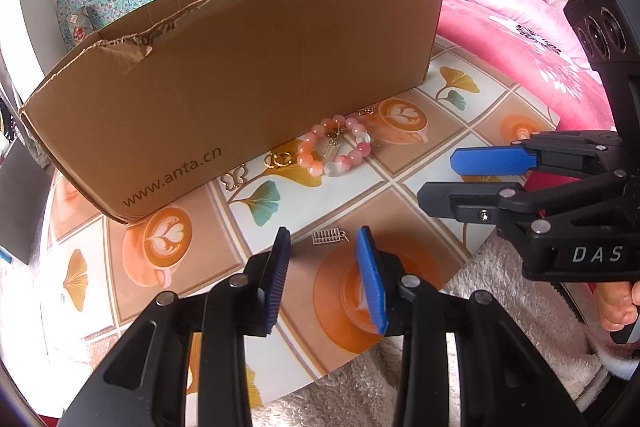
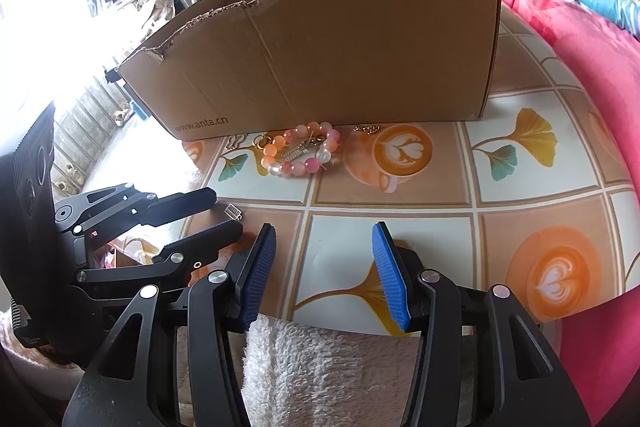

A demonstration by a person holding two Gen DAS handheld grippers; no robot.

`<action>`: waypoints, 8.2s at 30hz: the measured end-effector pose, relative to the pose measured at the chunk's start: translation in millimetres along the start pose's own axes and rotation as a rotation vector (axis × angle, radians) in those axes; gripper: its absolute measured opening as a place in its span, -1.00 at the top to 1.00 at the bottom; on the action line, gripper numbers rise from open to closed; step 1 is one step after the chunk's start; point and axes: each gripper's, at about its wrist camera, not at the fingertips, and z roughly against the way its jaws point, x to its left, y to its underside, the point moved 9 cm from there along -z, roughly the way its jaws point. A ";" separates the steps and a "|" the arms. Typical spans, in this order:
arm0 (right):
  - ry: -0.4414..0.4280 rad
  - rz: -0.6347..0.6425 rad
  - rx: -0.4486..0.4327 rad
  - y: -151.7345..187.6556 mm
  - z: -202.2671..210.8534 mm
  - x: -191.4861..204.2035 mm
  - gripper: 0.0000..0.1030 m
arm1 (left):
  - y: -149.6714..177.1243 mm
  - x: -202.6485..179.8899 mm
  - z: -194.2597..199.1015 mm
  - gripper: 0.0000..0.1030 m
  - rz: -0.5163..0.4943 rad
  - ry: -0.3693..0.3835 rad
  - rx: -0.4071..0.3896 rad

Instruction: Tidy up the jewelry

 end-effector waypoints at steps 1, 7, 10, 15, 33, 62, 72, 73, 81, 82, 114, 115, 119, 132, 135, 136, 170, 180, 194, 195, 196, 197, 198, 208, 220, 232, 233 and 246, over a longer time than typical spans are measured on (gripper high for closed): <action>-0.001 -0.001 0.000 -0.2 0.1 -0.3 0.09 | -0.1 -0.1 -0.3 0.35 0.000 -0.002 -0.001; -0.009 0.003 0.000 -0.9 0.4 -1.4 0.09 | -1.8 0.8 -2.3 0.35 0.005 -0.010 -0.007; -0.009 0.004 0.001 -0.6 0.1 -1.4 0.09 | -2.5 1.2 -2.9 0.45 0.005 -0.012 -0.010; -0.001 0.008 0.005 -1.0 -0.5 -0.6 0.09 | -3.6 2.8 -4.1 0.55 0.004 -0.012 -0.016; 0.021 0.030 -0.049 -38.4 -4.8 6.7 0.09 | 2.1 22.2 0.0 0.79 0.016 -0.053 -0.026; 0.080 0.013 0.075 -63.5 -49.0 16.8 0.86 | 7.5 40.3 4.7 0.78 0.075 -0.018 -0.070; 0.032 0.023 -0.037 -75.5 -11.2 31.6 0.86 | 9.5 42.1 5.0 0.78 0.082 -0.020 -0.072; 0.033 0.025 -0.041 -75.2 -7.4 30.2 0.86 | 9.6 42.0 4.9 0.78 0.082 -0.021 -0.072; 0.095 -0.021 -0.049 -64.8 5.4 5.1 0.86 | 8.5 39.0 4.0 0.78 0.076 -0.035 -0.069; 0.111 -0.032 -0.045 -62.4 5.2 -2.5 0.86 | 8.4 38.4 3.8 0.78 0.075 -0.037 -0.068; 0.059 0.328 0.105 -56.4 -61.6 13.3 0.52 | 7.9 37.1 4.3 0.78 0.063 -0.021 -0.071; 0.057 0.326 0.102 -56.8 -61.7 12.3 0.56 | 8.0 37.2 4.3 0.78 0.063 -0.020 -0.072; 0.058 0.312 0.116 -57.3 -61.2 8.5 0.87 | 8.3 37.2 4.6 0.78 0.065 -0.009 -0.075; -0.055 0.123 0.105 -45.8 -28.5 -4.9 0.98 | 11.4 33.7 12.8 0.78 0.059 0.039 -0.073; -0.099 0.075 0.097 -41.3 -17.8 -7.4 0.98 | 12.7 32.3 16.5 0.77 0.058 0.053 -0.071; -0.114 0.061 0.096 -40.0 -14.9 -7.7 0.98 | 13.1 32.0 17.4 0.76 0.056 0.053 -0.071; -0.254 -0.027 0.040 -35.9 -1.5 -15.3 0.98 | 1.3 25.0 -2.6 1.00 -0.049 -0.045 0.025; -0.260 -0.028 0.026 -34.8 5.1 -16.4 0.98 | 1.7 29.0 15.2 1.00 -0.026 -0.032 -0.030; -0.274 -0.037 0.028 -32.3 3.8 -18.2 0.98 | 2.1 43.1 2.4 0.54 -0.109 0.119 0.047; -0.274 -0.039 0.028 -32.2 3.5 -19.1 0.98 | 2.9 43.8 -0.6 0.55 -0.112 0.130 0.061; -0.274 -0.041 0.028 -32.2 3.3 -20.2 0.98 | 2.0 43.6 -0.6 0.55 -0.123 0.136 0.059; -0.273 -0.044 0.028 -32.1 3.2 -21.3 0.98 | 1.6 42.7 -0.8 0.54 -0.129 0.141 0.064; -0.274 -0.047 0.028 -32.2 3.1 -22.0 0.98 | 1.7 40.9 -0.3 0.55 -0.133 0.153 0.071; -0.283 -0.054 0.033 -31.0 0.1 -25.5 0.98 | -0.9 24.9 -2.6 0.71 -0.193 0.114 0.107; -0.298 -0.051 0.018 -31.7 5.2 -27.2 0.98 | -8.6 14.0 -9.3 0.92 -0.175 0.075 0.136; -0.315 -0.005 -0.045 -43.3 35.8 -8.0 0.98 | -24.4 30.0 27.8 0.92 -0.098 0.083 0.026; -0.321 0.006 -0.060 -48.7 42.9 -4.0 0.98 | -29.2 31.8 35.4 0.92 -0.088 0.090 0.008; -0.464 0.083 -0.119 -163.4 65.1 38.5 0.98 | -138.1 91.0 70.3 0.92 0.047 0.085 -0.098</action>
